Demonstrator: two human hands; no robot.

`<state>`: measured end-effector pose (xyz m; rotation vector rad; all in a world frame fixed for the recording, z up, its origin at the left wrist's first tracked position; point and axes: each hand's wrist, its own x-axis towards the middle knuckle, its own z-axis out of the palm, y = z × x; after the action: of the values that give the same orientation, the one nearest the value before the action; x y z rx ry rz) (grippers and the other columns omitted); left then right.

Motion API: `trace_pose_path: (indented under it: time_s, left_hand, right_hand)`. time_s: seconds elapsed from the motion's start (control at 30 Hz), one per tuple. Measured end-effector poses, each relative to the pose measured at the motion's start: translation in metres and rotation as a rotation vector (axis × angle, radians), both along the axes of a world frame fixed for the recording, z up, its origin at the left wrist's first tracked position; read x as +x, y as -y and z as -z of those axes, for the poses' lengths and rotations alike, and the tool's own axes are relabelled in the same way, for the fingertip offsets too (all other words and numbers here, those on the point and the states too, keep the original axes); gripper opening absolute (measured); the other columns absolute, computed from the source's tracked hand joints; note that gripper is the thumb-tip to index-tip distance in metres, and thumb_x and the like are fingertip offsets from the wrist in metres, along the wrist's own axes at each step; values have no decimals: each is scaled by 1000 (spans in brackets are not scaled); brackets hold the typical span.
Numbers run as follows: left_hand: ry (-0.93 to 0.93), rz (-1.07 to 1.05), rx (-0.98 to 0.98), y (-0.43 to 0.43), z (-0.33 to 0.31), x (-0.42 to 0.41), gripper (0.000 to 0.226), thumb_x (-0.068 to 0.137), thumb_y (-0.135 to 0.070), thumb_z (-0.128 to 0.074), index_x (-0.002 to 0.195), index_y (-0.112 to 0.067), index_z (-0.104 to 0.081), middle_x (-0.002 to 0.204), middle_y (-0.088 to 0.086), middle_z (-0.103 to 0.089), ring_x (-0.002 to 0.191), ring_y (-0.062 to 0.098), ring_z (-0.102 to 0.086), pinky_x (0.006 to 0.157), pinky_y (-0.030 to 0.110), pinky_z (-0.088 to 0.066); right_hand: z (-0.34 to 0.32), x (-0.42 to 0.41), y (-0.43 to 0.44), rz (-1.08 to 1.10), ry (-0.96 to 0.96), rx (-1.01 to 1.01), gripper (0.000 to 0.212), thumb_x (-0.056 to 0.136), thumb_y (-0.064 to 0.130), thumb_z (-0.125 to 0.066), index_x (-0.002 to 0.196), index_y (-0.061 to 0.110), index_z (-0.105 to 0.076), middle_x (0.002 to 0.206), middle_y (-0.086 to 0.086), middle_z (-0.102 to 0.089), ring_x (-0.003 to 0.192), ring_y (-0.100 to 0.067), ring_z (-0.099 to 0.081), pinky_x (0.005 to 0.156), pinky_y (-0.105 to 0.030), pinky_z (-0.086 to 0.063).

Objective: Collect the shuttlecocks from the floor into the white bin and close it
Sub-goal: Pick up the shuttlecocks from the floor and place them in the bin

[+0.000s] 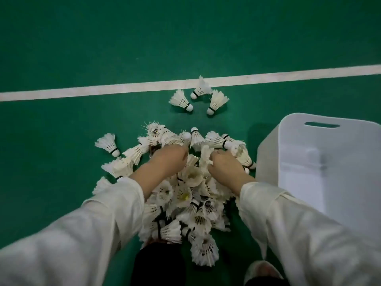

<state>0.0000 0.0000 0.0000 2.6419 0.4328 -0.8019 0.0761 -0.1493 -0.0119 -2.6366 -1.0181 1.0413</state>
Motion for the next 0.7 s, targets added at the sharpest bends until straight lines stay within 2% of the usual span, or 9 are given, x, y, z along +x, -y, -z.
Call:
trace_pose_path:
  time_s: [0.1,0.17,0.23,0.33,0.43,0.57,0.7]
  left_hand:
    - [44,12,37,-2,20,3,21,93,-21,-36,98,-13,-55,90,6,-62,76,22,-59,62,35,-51]
    - [16,47,61,-1,25,6,21,92,-20,-36,98,-13,-55,90,5,-62,76,20,-58,63,33,-52]
    - [-3,80,73,3,23,9,22,92,-19,-37,99,-11,-56,90,4,-61,78,20,-57,63,31,-49]
    - [-5,103,56,8,8,5,22,92,-18,-39,102,-10,-56,92,5,-60,80,21,-55,63,29,-43]
    - [42,119,49,14,-8,-6,20,93,-19,-38,100,-12,-55,91,4,-59,77,19,-51,62,28,-39]
    - [111,116,121,8,-30,-24,25,93,-23,-37,102,-11,-57,97,7,-63,85,21,-58,72,35,-51]
    - [181,58,101,3,-36,-40,20,92,-24,-44,106,-15,-55,103,3,-63,88,19,-59,74,35,-53]
  right_hand:
    - [15,-1,-1,-104,54,-27,21,87,3,-40,100,1,-56,108,-17,-58,106,-31,-45,81,-38,-41]
    - [19,2,-2,-145,89,-52,20,86,0,-41,98,2,-57,104,-15,-60,104,-30,-47,77,-37,-42]
    - [19,3,-3,-169,128,-48,20,86,-1,-42,96,2,-59,100,-15,-62,94,-29,-52,72,-34,-42]
    - [7,3,0,-156,201,-19,21,87,2,-43,94,3,-62,95,-13,-64,77,-25,-49,67,-29,-42]
    - [-6,-5,5,-98,229,-5,22,87,3,-42,91,6,-63,91,-12,-63,75,-24,-49,66,-28,-41]
    - [-21,-19,9,-38,249,23,20,86,3,-40,80,9,-58,77,-6,-54,72,-25,-50,64,-29,-40]
    - [-25,-38,18,-29,240,117,21,90,13,-40,78,8,-56,74,-6,-56,69,-23,-53,60,-30,-43]
